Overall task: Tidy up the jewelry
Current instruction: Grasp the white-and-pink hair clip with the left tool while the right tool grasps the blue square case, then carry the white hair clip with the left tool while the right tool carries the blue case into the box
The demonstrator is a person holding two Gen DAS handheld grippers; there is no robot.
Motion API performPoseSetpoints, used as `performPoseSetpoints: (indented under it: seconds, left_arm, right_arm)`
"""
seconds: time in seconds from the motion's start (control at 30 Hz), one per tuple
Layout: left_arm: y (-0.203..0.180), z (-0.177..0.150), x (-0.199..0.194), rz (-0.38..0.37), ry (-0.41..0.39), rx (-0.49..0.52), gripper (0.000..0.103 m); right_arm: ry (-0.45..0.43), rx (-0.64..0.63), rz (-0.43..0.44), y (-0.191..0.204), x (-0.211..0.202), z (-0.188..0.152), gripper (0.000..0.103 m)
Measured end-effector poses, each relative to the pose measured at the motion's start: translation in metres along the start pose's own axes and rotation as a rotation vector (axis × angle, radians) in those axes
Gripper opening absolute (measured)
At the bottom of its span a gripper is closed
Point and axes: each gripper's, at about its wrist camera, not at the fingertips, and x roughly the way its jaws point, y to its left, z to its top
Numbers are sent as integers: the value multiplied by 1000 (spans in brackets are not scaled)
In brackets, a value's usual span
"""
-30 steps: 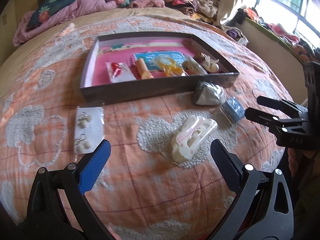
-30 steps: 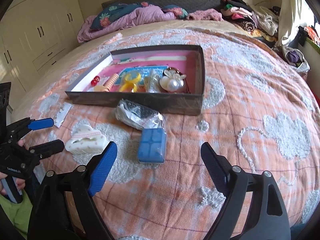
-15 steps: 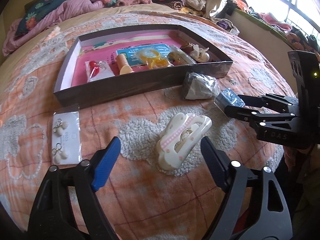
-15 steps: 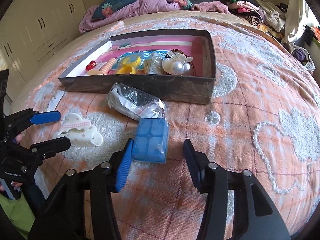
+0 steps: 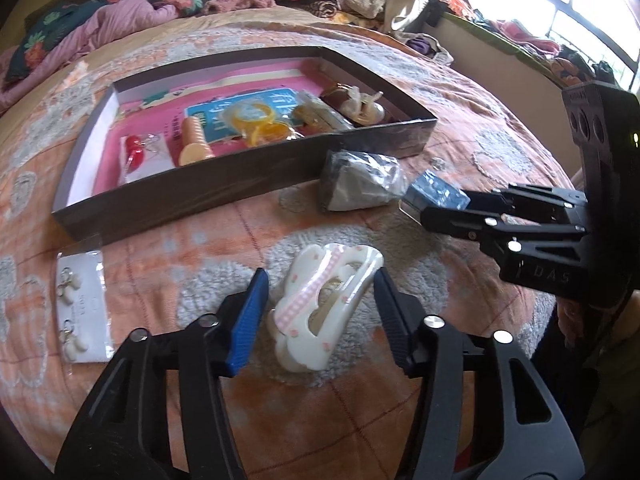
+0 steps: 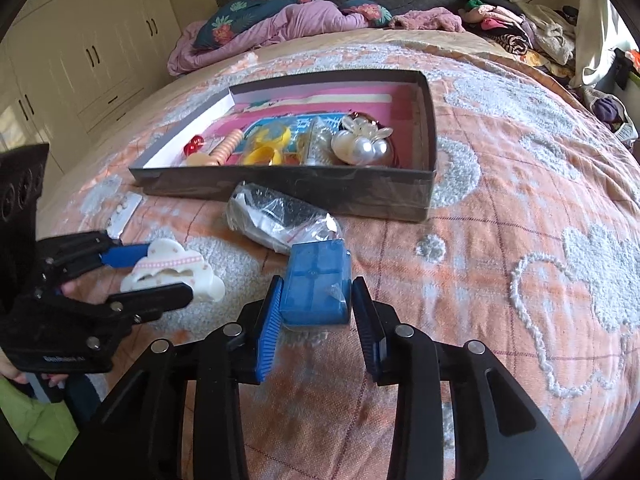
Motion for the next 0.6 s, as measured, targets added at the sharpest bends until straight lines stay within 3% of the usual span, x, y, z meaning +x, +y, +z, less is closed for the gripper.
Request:
performPoseSetpoints:
  seconds: [0.07, 0.3, 0.6]
  left_arm:
    - [-2, 0, 0, -4, -6, 15, 39]
    - [-5, 0, -3, 4, -22, 29, 38]
    - [2, 3, -37, 58, -120, 20, 38]
  right_arm:
    - [-7, 2, 2, 0, -1, 1, 33]
    - [-25, -3, 17, 2, -7, 3, 33]
    - [-71, -18, 59, 11, -22, 7, 33]
